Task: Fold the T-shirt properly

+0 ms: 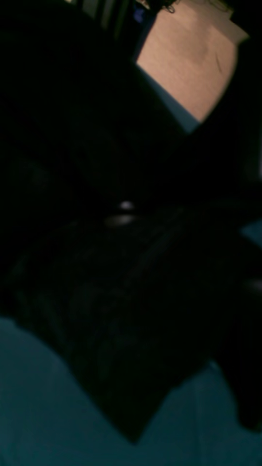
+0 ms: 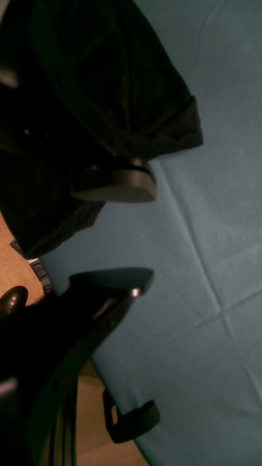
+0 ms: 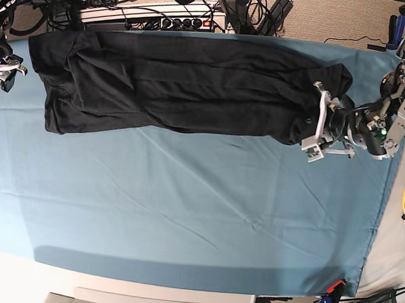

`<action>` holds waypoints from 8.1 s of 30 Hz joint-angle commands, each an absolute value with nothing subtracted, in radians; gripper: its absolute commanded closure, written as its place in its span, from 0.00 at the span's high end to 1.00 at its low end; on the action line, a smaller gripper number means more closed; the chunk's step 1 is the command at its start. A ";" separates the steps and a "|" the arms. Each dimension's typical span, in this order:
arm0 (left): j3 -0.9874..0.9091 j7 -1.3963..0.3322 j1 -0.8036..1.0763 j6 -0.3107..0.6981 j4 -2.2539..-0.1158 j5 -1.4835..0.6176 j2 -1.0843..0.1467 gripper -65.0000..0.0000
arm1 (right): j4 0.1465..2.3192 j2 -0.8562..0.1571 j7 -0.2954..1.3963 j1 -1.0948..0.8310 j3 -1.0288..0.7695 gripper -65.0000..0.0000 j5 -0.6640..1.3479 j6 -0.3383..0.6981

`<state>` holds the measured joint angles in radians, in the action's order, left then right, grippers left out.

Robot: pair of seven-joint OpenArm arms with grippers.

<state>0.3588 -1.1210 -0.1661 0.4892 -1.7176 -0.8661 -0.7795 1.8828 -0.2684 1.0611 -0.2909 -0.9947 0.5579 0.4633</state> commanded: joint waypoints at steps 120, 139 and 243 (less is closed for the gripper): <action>0.276 -1.032 -0.274 0.410 -1.649 -0.495 -0.030 0.06 | 1.896 -0.291 1.002 -0.302 -0.817 0.44 0.479 0.459; 0.223 -1.082 -0.087 0.280 -1.778 -0.464 -0.328 0.00 | 1.896 -0.291 1.002 -0.302 -0.817 0.44 0.481 0.459; 0.227 -1.009 0.133 0.259 -1.899 -0.345 -0.158 0.00 | 1.896 -0.291 0.975 -0.302 -0.817 0.44 0.505 0.459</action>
<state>0.2279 -1.0252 0.1448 0.2581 -1.8839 -0.3336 -0.1589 1.8828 -0.2687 1.0046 -0.3073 -0.8112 0.4976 0.4633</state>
